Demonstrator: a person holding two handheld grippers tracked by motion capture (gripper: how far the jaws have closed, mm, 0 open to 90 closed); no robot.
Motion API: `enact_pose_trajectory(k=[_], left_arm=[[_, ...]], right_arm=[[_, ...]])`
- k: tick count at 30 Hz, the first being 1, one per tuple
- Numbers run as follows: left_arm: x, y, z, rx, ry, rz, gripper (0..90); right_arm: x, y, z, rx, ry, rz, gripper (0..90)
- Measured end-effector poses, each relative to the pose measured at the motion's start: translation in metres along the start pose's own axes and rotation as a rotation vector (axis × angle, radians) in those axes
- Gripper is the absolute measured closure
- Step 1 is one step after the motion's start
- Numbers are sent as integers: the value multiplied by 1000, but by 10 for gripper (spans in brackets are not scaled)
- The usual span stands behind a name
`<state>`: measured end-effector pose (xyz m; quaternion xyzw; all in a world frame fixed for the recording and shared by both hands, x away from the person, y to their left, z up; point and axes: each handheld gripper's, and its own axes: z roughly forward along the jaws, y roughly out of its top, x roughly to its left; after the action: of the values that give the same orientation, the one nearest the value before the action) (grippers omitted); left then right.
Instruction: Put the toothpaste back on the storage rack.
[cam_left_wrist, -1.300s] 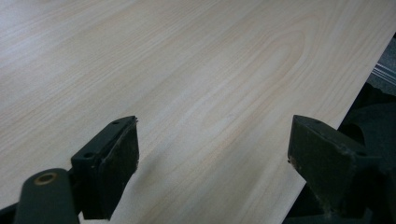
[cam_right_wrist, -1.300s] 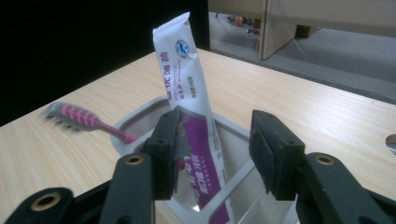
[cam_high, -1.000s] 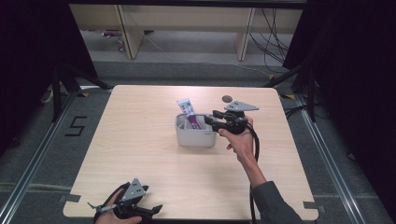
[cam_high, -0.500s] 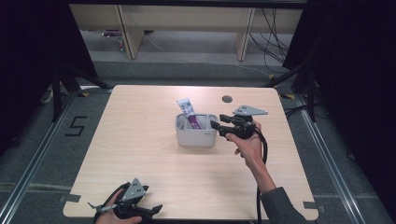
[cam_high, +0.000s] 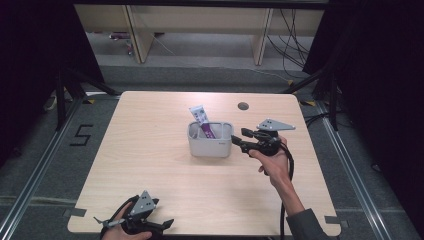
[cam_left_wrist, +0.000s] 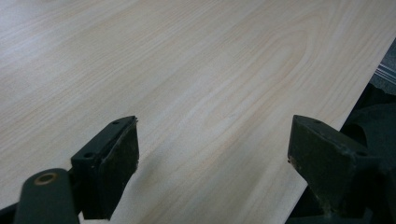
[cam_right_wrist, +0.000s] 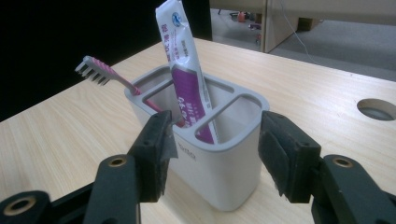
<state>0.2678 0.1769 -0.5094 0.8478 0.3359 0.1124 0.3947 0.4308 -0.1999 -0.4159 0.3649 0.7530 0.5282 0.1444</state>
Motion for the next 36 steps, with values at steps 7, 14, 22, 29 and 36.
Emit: enact_pose_trajectory(k=[7,14,22,29,36], left_arm=[[0,0,0,1,1,3,162],[0,0,0,0,1,2,162],[0,0,0,-10,0,-6,162],[3,1,-1,-5,12,35,162],[1,1,-2,-12,6,-1,162]], right_arm=[[-2,-9,-12,-6,-17,36,350],[-4,-13,-18,-4,-20,56,310],[-4,-22,-25,28,-39,80,235],[-5,-33,-31,42,-41,92,199],[-1,-45,-38,58,-24,159,180]])
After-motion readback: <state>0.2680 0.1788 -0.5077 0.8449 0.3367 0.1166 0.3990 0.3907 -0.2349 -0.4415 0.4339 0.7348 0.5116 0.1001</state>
